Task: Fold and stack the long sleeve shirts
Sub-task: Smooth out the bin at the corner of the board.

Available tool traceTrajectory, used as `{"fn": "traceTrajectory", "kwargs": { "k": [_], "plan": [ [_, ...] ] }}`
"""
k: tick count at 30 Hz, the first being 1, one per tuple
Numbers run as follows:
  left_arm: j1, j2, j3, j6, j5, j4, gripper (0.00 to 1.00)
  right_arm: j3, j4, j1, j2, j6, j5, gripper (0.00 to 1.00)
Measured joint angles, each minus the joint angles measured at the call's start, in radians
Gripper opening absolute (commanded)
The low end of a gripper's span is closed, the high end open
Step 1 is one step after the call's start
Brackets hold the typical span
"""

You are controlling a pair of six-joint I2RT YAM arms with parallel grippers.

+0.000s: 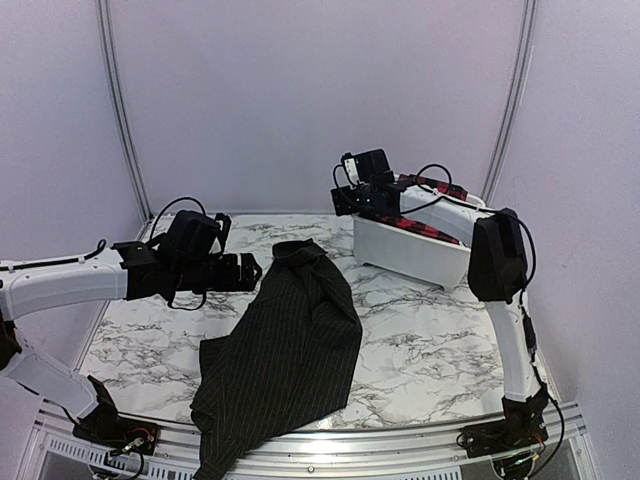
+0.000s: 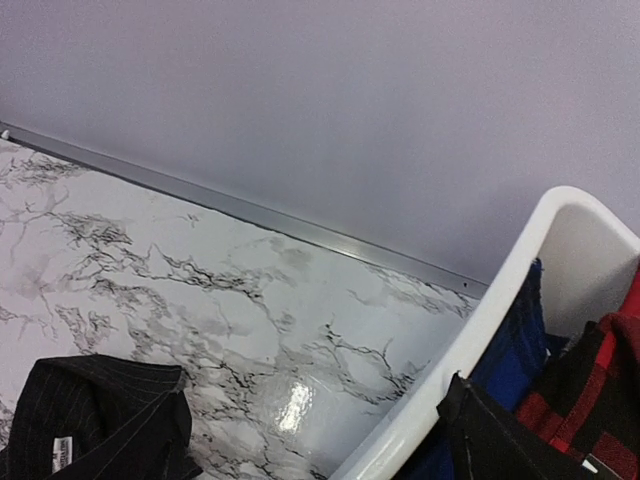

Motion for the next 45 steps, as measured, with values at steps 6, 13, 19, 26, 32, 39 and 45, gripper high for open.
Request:
{"fn": "traceTrajectory", "kwargs": {
  "k": [6,13,19,26,32,39,45],
  "plan": [
    [0.0,0.002,0.0,0.0,-0.001,0.0,0.99,0.033,-0.119,-0.007,0.028,0.0,0.097,0.88],
    [0.0,0.013,0.0,0.0,-0.007,0.0,0.99,0.047,-0.178,-0.005,0.028,-0.001,0.173,0.88],
    [0.0,0.015,0.0,0.0,-0.007,0.0,0.99,-0.071,-0.154,-0.013,-0.043,-0.001,0.269,0.88],
    [0.0,0.027,0.001,0.0,-0.006,0.0,0.99,-0.28,-0.11,-0.101,-0.179,-0.03,0.276,0.88],
    [0.0,0.066,0.001,-0.003,-0.002,-0.001,0.96,-0.323,-0.132,-0.129,-0.224,-0.052,0.241,0.89],
    [0.0,0.061,-0.051,-0.032,0.046,-0.008,0.8,-0.322,-0.164,-0.003,-0.29,-0.087,0.251,0.89],
    [-0.009,-0.046,-0.206,-0.102,0.115,-0.051,0.72,-0.415,-0.146,0.135,-0.43,-0.077,0.241,0.88]
  ]
}}
